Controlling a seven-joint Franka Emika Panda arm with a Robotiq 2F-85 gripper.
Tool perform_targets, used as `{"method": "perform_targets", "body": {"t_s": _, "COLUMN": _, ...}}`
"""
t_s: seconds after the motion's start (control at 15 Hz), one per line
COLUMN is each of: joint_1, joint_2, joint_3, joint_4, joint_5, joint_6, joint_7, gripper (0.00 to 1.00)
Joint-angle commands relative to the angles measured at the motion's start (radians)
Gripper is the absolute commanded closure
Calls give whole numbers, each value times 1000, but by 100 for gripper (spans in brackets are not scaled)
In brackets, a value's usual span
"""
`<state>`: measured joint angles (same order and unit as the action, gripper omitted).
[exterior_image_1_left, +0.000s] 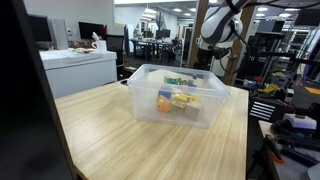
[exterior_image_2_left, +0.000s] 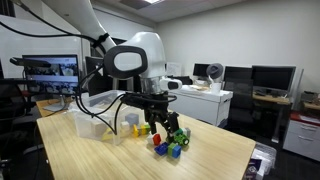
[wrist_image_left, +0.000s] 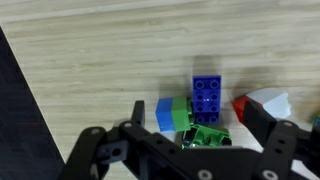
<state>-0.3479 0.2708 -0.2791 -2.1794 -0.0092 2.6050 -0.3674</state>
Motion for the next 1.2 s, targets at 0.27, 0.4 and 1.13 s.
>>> {"method": "perform_targets", "body": {"t_s": 0.27, "joint_1": -65, "joint_2": 108, "joint_3": 63, "joint_4": 86, "joint_5": 28, "joint_6": -22, "joint_7": -48, "gripper": 0}}
{"method": "perform_targets", "body": {"t_s": 0.4, "joint_1": -79, "joint_2": 122, "joint_3": 79, "joint_4": 97, "joint_5": 37, "joint_6": -24, "joint_7": -57, "gripper": 0}}
{"method": "perform_targets", "body": {"t_s": 1.13, "joint_1": -134, "joint_2": 145, "joint_3": 135, "joint_4": 103, "joint_5": 59, "joint_6": -18, "joint_7": -109, "gripper": 77}}
